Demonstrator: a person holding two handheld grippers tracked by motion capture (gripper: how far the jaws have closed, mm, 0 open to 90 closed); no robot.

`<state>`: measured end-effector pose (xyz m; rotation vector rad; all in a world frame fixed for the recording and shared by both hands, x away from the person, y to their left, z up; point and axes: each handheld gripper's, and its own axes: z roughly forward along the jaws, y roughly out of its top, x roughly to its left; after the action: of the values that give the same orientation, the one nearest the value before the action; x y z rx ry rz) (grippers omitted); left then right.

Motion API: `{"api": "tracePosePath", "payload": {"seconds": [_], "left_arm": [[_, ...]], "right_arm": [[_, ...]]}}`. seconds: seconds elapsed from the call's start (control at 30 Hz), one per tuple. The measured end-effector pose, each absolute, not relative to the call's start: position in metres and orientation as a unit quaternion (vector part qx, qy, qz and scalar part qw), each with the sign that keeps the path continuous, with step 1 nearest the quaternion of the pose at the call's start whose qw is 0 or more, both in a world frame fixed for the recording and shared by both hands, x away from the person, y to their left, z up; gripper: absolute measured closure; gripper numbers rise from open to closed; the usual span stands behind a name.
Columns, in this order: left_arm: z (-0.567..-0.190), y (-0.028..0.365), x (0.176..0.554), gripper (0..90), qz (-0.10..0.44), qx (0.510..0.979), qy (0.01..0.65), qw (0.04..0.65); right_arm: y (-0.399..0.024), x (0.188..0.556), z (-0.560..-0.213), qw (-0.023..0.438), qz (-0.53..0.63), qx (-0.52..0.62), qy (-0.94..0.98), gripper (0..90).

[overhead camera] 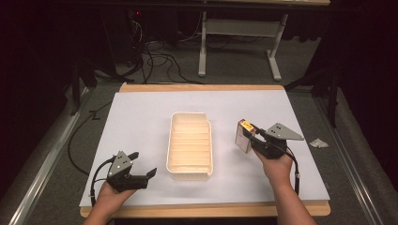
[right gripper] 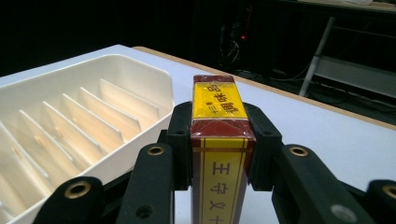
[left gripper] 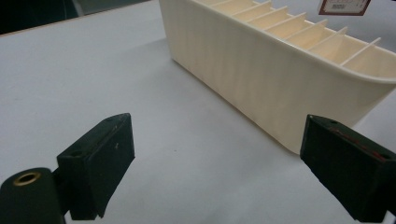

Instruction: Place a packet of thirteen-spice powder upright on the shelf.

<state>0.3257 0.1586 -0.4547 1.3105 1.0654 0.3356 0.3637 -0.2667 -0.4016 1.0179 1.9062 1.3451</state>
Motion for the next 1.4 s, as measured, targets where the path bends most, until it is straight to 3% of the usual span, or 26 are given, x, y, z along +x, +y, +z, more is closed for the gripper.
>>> {"api": "tracePosePath", "payload": {"seconds": [1.4], "left_arm": [[-0.454, 0.16, 0.326, 10.6, 0.145, 0.581, 0.465, 0.651]], "right_arm": [[-0.217, 0.343, -0.375, 0.202, 0.583, 0.249, 0.746, 69.0]]}}
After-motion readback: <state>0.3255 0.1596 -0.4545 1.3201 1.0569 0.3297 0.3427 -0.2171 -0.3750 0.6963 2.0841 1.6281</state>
